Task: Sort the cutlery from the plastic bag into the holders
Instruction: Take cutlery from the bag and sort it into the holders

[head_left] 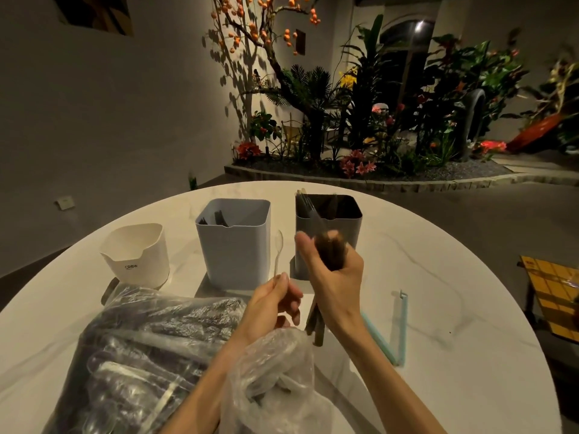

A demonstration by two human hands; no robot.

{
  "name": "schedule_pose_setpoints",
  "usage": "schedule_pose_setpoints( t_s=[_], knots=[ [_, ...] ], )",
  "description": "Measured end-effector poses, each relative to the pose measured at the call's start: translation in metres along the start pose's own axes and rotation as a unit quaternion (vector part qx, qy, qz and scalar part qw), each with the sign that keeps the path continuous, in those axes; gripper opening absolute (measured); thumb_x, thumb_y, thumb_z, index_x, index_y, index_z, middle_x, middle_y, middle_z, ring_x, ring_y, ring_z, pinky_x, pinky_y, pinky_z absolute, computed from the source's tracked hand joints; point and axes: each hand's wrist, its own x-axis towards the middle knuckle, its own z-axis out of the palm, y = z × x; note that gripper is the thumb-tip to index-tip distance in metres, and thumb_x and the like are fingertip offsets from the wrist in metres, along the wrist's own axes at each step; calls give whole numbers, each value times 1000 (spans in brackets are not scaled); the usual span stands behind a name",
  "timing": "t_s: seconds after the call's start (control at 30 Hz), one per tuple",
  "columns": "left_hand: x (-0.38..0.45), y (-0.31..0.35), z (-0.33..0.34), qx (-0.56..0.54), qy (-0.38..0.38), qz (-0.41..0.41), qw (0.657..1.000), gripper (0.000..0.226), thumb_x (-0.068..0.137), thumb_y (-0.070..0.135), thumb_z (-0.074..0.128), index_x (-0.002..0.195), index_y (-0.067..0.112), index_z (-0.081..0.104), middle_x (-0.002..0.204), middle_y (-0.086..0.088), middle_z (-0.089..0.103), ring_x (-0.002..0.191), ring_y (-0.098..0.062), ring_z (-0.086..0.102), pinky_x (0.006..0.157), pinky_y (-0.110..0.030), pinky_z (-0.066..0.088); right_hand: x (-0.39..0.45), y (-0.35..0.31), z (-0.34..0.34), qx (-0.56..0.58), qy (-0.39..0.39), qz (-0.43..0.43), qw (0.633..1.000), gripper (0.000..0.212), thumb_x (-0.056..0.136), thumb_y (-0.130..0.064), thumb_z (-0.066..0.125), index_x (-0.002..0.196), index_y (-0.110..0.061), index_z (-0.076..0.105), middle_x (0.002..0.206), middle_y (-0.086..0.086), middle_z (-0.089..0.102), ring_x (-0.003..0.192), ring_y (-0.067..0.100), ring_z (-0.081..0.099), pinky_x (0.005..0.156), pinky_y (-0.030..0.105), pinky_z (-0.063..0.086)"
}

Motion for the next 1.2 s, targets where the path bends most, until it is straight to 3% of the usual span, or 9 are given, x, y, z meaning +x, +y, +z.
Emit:
schedule_pose_setpoints(
  t_s=[0.13,0.27,0.33,0.53,0.73,0.8,0.87,0.93,1.2],
  knots=[
    [0,-2,0,-13,3,-22,1000,36,107,33,42,89,7,60,63,-5,50,55,-15,47,54,-27,40,-9,13,0,-12,-28,142,989,52,79,-47,76,72,2,60,65,22,54,58,23,61,63,31,58],
    [0,-2,-2,-10,13,-6,1000,40,109,30,35,96,0,58,55,-5,45,48,-16,42,44,-24,37,-10,26,-2,-24,3,271,962,60,74,-65,74,95,-10,60,75,5,57,62,12,55,59,21,51],
    [0,-1,-3,-5,20,7,1000,40,109,29,34,100,-1,60,55,-6,46,47,-16,44,44,-25,38,-6,30,-1,-11,16,258,966,95,60,-82,70,110,-2,57,78,2,56,67,13,53,58,21,46],
    [0,-2,-3,-16,23,9,1000,39,109,29,35,104,1,62,57,-6,47,51,-17,44,45,-25,38,-8,26,-8,-54,-62,222,972,54,79,-57,70,73,-4,62,56,6,57,52,15,58,59,20,52],
    [4,-7,-7,4,18,16,1000,40,109,30,34,110,2,61,58,-7,49,50,-19,47,47,-26,41,-8,35,-3,-67,-36,304,949,77,75,-72,67,116,-10,53,85,4,56,69,12,53,54,18,43],
    [4,-8,-8,2,22,20,1000,40,109,31,34,109,2,62,58,-7,49,50,-18,47,47,-26,41,2,24,-3,-3,-31,265,964,77,73,-72,70,108,-5,55,73,0,54,62,11,50,51,17,41],
    [5,-8,-8,-6,21,26,999,41,109,32,34,108,2,62,58,-8,48,49,-18,47,47,-27,39,26,-2,-3,45,-51,218,974,45,86,-53,69,82,-11,55,55,-5,47,50,8,43,49,18,37],
    [7,-8,-8,-11,19,27,999,41,109,32,34,106,2,62,58,-8,49,48,-17,48,46,-26,39,61,-32,-1,71,-80,172,979,40,94,-40,65,66,-17,48,48,-7,40,42,7,35,45,19,32],
    [10,-5,-10,-14,9,41,999,46,107,36,33,106,0,62,54,-7,48,43,-16,47,48,-26,33,166,-34,23,18,-96,128,987,42,95,-43,63,66,-19,45,51,-7,38,43,7,33,46,23,30]
  ],
)
